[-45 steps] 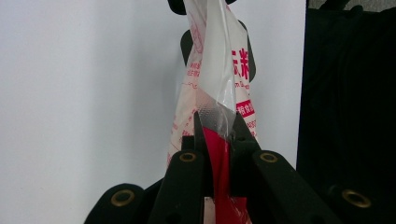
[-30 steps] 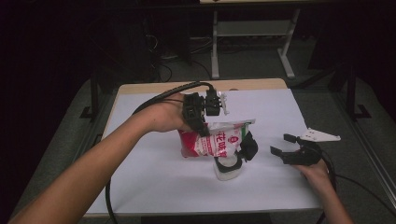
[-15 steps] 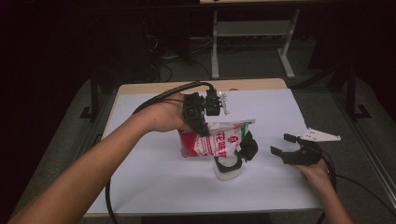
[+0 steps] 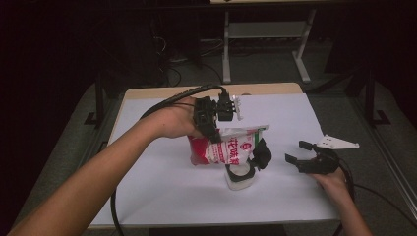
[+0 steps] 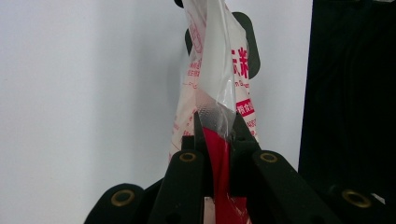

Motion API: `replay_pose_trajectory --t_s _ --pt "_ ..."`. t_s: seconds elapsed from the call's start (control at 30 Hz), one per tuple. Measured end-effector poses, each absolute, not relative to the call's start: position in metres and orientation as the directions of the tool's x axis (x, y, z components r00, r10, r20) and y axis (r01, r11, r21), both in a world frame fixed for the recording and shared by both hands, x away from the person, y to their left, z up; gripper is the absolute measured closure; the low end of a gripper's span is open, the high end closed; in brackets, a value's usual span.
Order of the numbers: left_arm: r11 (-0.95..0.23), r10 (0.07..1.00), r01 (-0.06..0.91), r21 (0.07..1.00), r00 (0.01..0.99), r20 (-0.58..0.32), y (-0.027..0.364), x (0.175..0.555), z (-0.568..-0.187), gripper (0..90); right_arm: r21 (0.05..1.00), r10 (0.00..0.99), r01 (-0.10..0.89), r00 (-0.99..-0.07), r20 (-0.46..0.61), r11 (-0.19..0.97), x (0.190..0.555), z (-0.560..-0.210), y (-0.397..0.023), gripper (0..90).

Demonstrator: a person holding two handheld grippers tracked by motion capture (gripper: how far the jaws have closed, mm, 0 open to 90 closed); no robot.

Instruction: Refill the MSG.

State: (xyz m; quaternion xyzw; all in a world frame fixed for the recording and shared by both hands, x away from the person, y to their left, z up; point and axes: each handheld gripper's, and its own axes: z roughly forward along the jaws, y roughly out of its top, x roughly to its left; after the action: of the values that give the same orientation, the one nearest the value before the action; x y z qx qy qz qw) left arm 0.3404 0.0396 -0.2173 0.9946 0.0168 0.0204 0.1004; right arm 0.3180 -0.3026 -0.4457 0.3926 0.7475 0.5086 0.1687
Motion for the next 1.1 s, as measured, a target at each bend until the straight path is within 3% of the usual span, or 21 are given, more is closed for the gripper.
replay_pose_trajectory --t_s 1.1 --pt "-0.988 0.027 0.02 0.154 0.999 0.046 0.0338 0.34 -0.2158 86.4 0.894 0.759 0.414 -0.633 0.149 0.17 0.318 -0.4453 -0.3036 14.0"
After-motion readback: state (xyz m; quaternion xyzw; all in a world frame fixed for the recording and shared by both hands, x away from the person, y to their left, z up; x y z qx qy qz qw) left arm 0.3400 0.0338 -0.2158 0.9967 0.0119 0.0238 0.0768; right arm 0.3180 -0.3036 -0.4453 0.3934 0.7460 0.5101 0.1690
